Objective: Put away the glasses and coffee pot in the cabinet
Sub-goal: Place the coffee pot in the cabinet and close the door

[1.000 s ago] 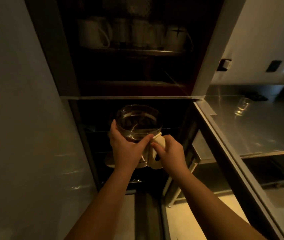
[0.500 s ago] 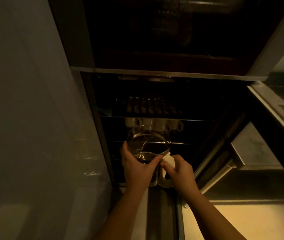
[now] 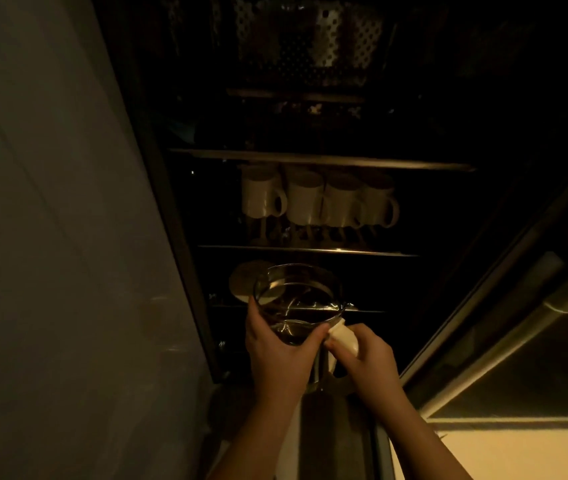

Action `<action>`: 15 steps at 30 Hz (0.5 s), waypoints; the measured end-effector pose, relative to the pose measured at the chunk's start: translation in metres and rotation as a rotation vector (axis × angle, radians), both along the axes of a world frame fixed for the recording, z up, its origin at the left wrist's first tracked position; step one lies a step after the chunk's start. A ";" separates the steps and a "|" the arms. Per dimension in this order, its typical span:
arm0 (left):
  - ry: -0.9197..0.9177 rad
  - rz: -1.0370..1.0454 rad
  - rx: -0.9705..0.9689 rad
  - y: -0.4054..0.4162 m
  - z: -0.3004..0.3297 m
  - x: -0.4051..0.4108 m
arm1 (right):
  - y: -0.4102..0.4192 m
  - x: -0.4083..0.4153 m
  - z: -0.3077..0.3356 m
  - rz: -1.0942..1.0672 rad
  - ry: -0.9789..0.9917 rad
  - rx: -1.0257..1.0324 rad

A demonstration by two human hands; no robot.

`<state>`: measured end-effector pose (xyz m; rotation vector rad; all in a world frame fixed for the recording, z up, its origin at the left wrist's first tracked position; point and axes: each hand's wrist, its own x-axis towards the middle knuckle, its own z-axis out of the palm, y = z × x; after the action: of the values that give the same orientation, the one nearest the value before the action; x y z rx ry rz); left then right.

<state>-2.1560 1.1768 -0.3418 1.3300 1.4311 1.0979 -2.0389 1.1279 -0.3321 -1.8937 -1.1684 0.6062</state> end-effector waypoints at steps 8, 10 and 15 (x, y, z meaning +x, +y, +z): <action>-0.030 -0.047 0.144 0.012 -0.077 0.007 | 0.006 0.006 -0.076 -0.042 -0.005 0.157; -0.008 -0.075 0.181 0.014 -0.090 0.007 | 0.004 0.008 -0.090 -0.063 -0.004 0.221; 0.049 -0.193 0.339 0.012 -0.099 0.009 | -0.006 0.015 -0.103 -0.173 0.085 0.322</action>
<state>-2.1467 1.1890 -0.4408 1.7049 1.1542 1.2204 -2.0239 1.1221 -0.4351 -1.6562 -0.9711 0.3743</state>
